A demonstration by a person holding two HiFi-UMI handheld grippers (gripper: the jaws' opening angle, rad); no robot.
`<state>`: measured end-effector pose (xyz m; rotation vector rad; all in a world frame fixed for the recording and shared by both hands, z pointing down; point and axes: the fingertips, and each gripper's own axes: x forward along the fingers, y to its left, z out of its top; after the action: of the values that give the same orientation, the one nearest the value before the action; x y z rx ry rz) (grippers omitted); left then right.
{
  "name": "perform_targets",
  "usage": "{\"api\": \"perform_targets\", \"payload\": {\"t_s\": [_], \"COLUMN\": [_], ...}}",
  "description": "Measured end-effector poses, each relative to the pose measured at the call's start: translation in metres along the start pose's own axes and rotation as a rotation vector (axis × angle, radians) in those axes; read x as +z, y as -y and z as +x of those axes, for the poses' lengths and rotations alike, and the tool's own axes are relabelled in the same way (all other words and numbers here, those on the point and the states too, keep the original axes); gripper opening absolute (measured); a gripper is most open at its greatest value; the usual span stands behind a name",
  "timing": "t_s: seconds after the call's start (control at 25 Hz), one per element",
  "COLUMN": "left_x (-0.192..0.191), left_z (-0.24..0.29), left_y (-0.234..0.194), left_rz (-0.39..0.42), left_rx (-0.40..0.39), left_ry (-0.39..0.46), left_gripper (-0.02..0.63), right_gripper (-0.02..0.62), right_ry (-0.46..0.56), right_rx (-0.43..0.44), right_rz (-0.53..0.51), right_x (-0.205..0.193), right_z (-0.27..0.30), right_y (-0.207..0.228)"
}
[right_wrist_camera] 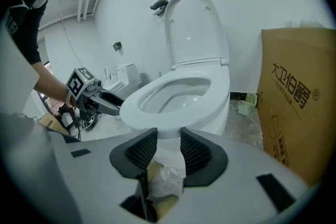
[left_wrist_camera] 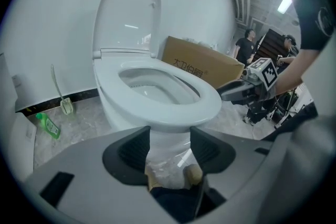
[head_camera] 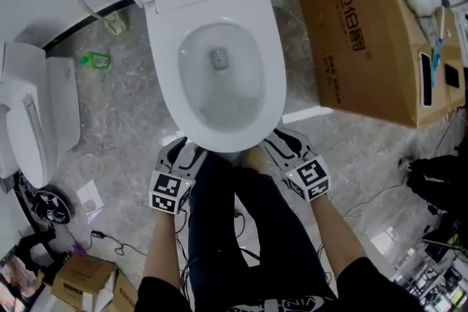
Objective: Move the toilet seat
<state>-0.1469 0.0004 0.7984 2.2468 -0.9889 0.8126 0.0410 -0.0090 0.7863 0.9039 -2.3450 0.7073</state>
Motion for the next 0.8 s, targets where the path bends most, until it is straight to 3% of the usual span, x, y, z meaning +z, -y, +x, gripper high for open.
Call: {"api": "perform_targets", "payload": {"t_s": [0.44,0.8], "left_x": [0.06,0.128], "left_z": [-0.052,-0.093], "left_y": [0.008,0.007], "left_rz": [-0.069,-0.047], "left_rx": [-0.008,0.012], "left_ry": [0.086,0.188], "left_gripper": [0.239,0.239], "right_gripper": [0.146,0.139], "right_ry": [0.088,0.185], "right_rx": [0.007,-0.008], "right_rz": [0.011,-0.02], "right_x": [0.072,0.144], "right_z": [-0.041,-0.072], "right_y": [-0.015,-0.02]}}
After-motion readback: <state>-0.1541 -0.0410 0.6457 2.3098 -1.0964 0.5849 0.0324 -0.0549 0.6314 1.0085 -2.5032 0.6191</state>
